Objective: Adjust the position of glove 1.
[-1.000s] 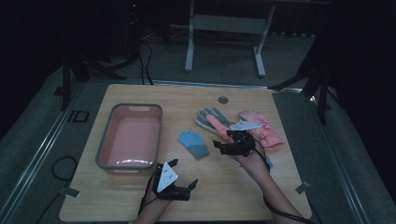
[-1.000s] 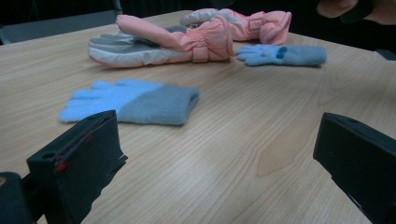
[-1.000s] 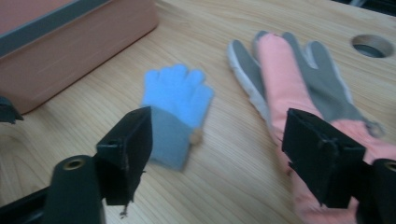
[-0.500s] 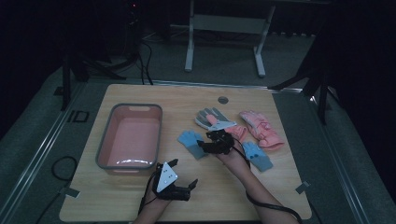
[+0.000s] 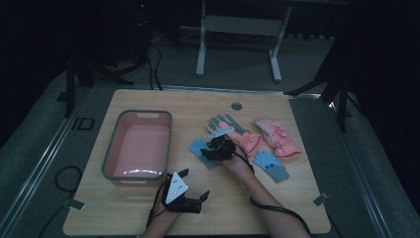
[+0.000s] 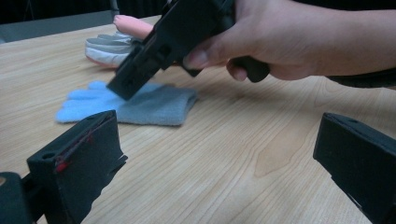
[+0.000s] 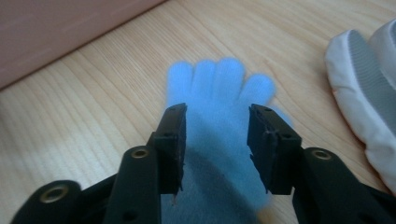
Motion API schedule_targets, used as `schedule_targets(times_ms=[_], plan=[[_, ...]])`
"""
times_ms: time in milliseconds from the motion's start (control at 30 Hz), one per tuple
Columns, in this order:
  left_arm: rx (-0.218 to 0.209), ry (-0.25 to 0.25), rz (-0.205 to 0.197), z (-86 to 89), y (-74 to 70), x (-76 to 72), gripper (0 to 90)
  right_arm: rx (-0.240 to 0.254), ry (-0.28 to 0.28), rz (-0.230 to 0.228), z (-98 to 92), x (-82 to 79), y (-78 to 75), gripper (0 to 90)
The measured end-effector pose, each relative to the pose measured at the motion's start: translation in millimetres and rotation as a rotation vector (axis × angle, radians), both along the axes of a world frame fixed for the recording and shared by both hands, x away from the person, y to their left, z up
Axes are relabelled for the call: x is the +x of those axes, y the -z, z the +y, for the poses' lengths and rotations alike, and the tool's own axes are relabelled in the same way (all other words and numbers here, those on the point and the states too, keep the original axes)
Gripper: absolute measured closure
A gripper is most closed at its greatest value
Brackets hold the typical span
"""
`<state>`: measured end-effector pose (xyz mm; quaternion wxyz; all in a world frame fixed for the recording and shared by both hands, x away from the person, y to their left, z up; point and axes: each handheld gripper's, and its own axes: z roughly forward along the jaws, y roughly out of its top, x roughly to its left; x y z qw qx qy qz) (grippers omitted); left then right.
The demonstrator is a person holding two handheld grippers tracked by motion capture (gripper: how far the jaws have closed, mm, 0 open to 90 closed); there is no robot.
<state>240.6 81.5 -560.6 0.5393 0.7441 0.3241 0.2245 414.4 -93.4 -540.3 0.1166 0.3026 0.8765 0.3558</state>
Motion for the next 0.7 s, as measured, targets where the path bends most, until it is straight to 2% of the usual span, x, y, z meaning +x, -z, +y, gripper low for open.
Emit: schedule_targets(times_ms=[67,100,167,267,433,500,567,633,700], plan=[[0.000,-0.001,-0.001,0.0,0.0,-0.1,1.1,-0.052,0.002,-0.003,3.3,1.9,8.3,59.3],[0.000,-0.001,-0.002,0.1,0.0,-0.2,1.1,-0.028,0.005,-0.003,2.4,2.1,10.0,59.9],[0.000,-0.001,-0.002,0.1,0.0,-0.2,1.1,-0.011,0.021,0.000,1.1,2.5,10.8,62.1],[0.000,-0.001,0.000,0.0,0.0,0.0,1.1,-0.017,0.021,-0.020,2.1,0.9,11.7,64.9],[-0.001,-0.002,0.003,0.1,0.0,0.3,1.1,0.002,0.031,-0.044,4.3,-2.9,14.3,78.8],[-0.001,-0.002,0.004,0.1,0.0,0.4,1.1,0.013,0.051,-0.035,5.6,-3.9,14.2,83.0],[-0.002,-0.002,0.004,0.1,0.0,0.4,1.1,0.004,0.084,-0.017,6.6,-6.2,10.4,84.6],[-0.003,-0.001,0.004,0.2,0.0,0.5,1.1,-0.001,0.094,-0.020,6.5,-8.3,7.1,84.9],[-0.004,-0.002,0.005,0.3,0.1,0.6,1.1,0.026,0.131,-0.018,2.3,-16.3,-5.9,85.3]])
